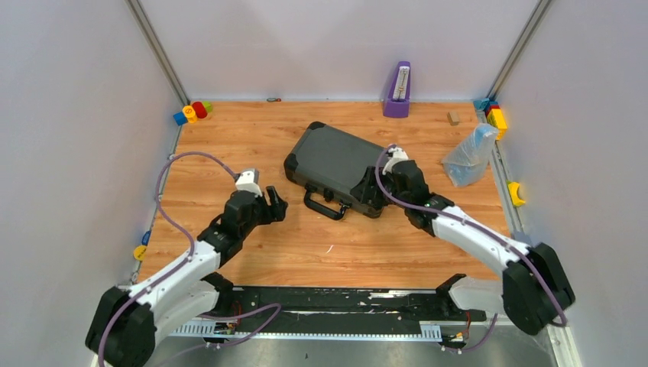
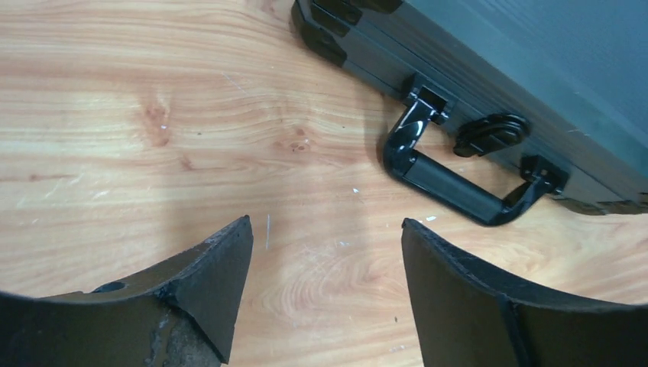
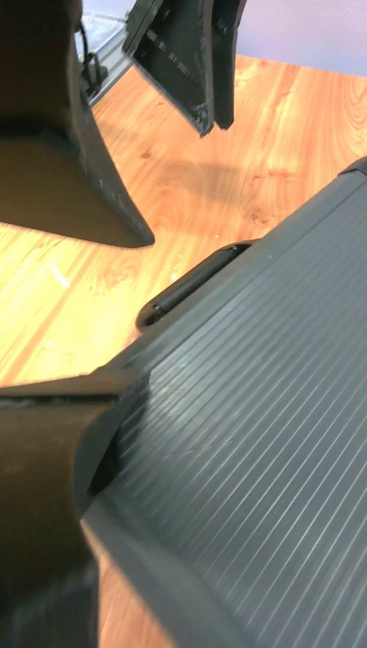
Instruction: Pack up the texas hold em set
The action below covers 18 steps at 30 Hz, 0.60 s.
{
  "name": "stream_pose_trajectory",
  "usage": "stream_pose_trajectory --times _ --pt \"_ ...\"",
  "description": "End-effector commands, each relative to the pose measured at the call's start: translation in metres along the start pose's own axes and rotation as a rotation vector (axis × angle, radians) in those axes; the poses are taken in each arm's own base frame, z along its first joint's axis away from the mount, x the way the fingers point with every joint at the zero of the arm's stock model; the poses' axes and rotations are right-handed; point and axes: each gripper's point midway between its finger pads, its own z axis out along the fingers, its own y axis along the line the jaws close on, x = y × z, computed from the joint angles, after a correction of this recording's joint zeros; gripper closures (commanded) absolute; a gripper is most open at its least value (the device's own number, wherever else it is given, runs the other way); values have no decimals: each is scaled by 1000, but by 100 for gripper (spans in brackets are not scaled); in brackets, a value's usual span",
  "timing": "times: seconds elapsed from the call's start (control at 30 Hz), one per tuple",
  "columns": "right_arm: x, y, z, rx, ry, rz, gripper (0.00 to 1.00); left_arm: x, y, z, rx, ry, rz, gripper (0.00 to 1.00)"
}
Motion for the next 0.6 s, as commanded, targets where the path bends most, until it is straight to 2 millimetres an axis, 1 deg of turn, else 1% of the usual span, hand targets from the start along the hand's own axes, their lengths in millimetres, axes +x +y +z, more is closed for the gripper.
stream_pose_trajectory --times 0.0,0.03,0.07,0.1,0.17,0.23,0.27,0.3,0.33,0.37,0.4,0.43,0.47,0.5,0.53,0.57 --pt "-20 9 -42 -44 -171 -32 32 -19 1 -31 20 -88 0 16" --pt "-26 9 -52 -50 -224 -35 26 -27 -2 -43 45 -127 0 13" --pt "-30 8 -63 -53 -272 -38 22 -30 -3 -50 57 -146 13 3" --pt "-36 2 -74 -29 -326 -37 19 -37 -4 -61 75 -184 14 2" --pt "-43 -8 -92 15 -412 -34 16 -49 -5 -76 91 -242 21 0" --pt "-51 -22 -107 72 -495 -21 14 -58 -3 -86 89 -287 52 0" --pt "-50 -32 -112 121 -511 -18 13 -63 -3 -89 81 -305 61 0" --pt "-53 -42 -117 170 -541 -15 13 -68 3 -91 53 -328 75 0" --pt "-56 -50 -122 207 -577 -18 12 -74 4 -93 40 -346 80 0" --pt "-59 -54 -125 223 -610 -49 12 -80 8 -94 9 -366 103 0" --pt "-63 -57 -128 236 -646 -111 12 -89 6 -96 8 -398 117 0" --pt "-66 -59 -130 246 -675 -179 13 -92 9 -94 -14 -409 169 0" --pt "-67 -59 -130 245 -697 -254 14 -101 7 -95 -12 -445 182 0" --pt "-66 -55 -128 215 -699 -298 14 -105 10 -92 -38 -449 237 0" --pt "-62 -50 -124 180 -686 -342 14 -114 7 -93 -37 -483 249 0" --pt "-59 -49 -120 169 -672 -384 13 -117 11 -88 -73 -481 291 0"
